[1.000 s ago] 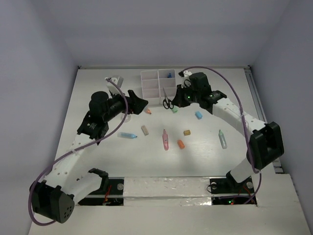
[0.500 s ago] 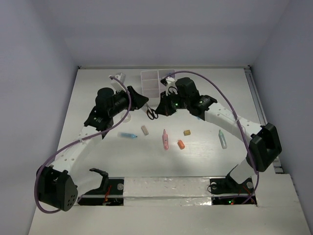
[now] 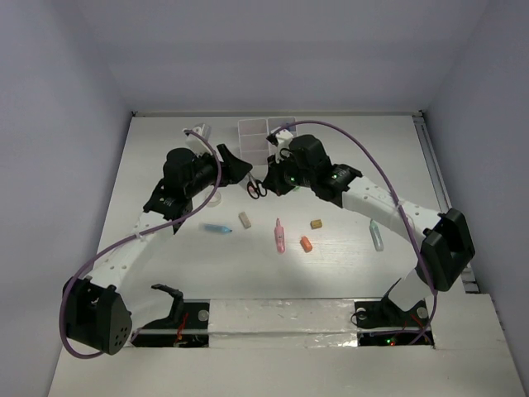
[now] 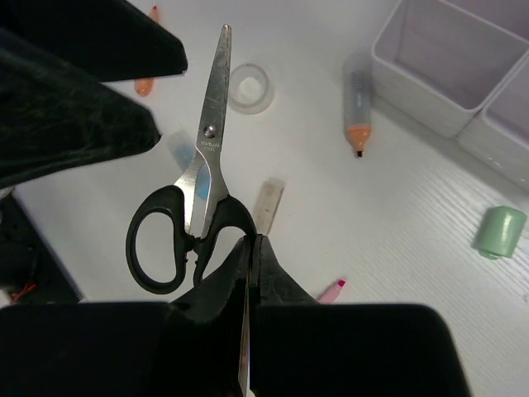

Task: Sort the stationery into containers
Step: Pick up the scissors from the center of the board.

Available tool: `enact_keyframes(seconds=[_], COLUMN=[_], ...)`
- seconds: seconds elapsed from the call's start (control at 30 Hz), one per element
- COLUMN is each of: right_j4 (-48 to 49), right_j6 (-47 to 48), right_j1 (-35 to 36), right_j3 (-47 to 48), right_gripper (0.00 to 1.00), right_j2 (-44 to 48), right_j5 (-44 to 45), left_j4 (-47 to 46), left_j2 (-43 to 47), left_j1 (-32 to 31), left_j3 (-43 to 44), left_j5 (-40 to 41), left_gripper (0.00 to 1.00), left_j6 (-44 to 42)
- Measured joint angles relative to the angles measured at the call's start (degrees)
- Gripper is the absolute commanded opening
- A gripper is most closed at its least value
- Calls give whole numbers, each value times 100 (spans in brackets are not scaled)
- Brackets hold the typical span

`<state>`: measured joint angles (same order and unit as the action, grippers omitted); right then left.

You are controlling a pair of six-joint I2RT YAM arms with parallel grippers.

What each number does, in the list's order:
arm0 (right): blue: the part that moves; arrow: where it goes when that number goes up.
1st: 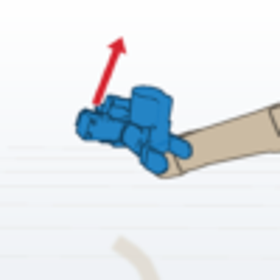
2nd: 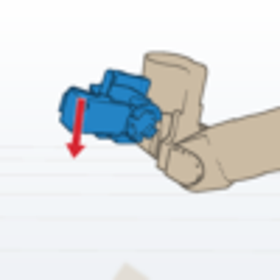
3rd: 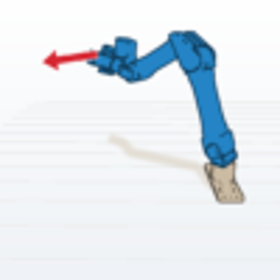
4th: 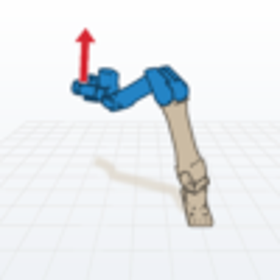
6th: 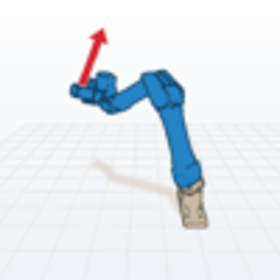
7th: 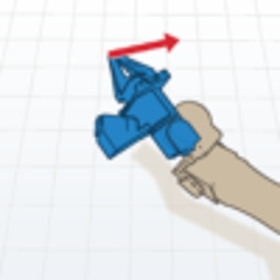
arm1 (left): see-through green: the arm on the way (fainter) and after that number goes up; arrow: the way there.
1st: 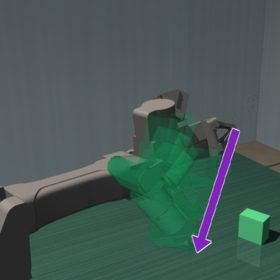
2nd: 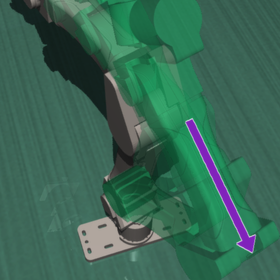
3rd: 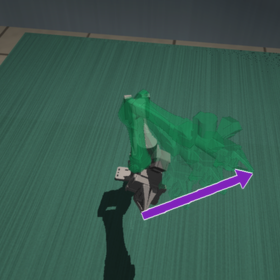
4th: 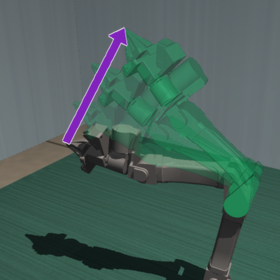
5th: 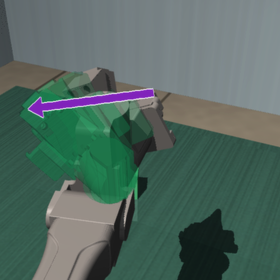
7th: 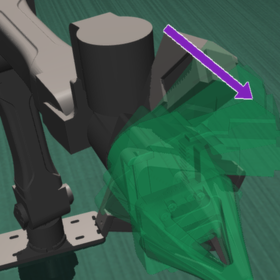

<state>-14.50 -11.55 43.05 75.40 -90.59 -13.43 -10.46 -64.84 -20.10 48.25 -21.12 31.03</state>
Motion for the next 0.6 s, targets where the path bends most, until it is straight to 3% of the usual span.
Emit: enact_keyframes(seconds=[0.1, 0.27, 0.37, 0.6], right_j4=[0, 46, 42, 129], right_j6=[55, 92, 107, 127], right_j1=[17, 52, 127, 284], right_j3=[37, 72, 98, 184], right_gripper=[0, 0, 0, 0], right_j2=[0, 0, 0, 0], right_j5=[308, 487, 479, 439], left_j4=[50, 114, 131, 33], left_j2=[17, 20, 11, -48], left_j1=[-2, -4, -4, -4], left_j3=[0, 0, 0, 0], left_j5=[120, 280, 299, 289], left_gripper=[64, 60, 54, 30], left_j6=[-2, -11, -11, 68])
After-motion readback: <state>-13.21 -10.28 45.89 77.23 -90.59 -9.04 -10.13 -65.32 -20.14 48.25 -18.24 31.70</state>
